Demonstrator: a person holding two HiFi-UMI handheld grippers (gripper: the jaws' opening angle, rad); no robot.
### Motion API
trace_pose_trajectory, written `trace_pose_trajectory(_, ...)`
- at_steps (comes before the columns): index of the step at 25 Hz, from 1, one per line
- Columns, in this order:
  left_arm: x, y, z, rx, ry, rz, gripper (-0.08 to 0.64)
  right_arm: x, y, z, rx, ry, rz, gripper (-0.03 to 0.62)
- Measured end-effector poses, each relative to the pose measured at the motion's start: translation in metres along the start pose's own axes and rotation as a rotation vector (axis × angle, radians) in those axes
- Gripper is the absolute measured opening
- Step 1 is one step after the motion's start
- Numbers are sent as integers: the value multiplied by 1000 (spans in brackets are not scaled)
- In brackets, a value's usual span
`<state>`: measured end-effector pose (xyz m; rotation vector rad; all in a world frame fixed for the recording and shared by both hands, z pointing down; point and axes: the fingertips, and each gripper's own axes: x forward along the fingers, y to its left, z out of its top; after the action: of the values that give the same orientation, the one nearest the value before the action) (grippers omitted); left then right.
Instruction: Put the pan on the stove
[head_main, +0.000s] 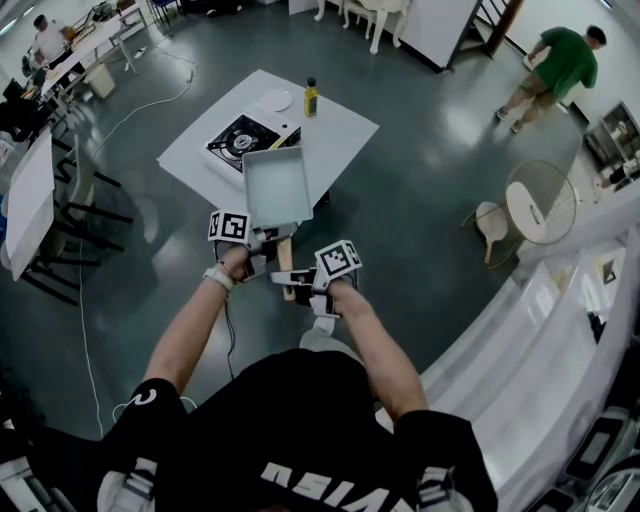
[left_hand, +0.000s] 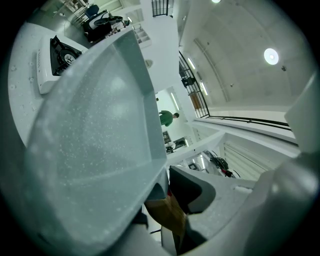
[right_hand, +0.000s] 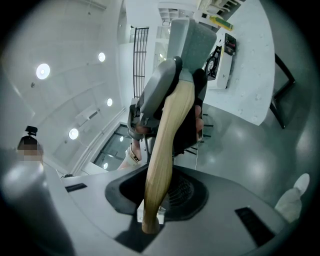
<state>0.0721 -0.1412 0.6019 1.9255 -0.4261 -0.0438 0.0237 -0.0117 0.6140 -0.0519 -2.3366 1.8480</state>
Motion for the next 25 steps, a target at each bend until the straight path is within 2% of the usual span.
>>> trace_pose_trajectory(5,12,3,14,-10,-7,-1,129,-5,4,19,-47,7,71,67)
trace_pose_trajectory(8,18,7,24,-2,-14,0,129,-12,-5,26,-10,13,27,67)
trace_pose_trajectory(12,24,11,35,0,-20,6,129,-18,-10,38,-10,21,25,67)
trace_pose_trajectory(16,32,11,42,-12,-28,10,129,-19,2,50,-79,32,120,67)
trace_pose_trajectory(20,40,11,51,10,-44,-12,130,-33,-14,53,-17,46,18,67)
trace_pose_trajectory(25,48,11,60,9,-63,-15,130,-41,-15,62,-27,67,24,66)
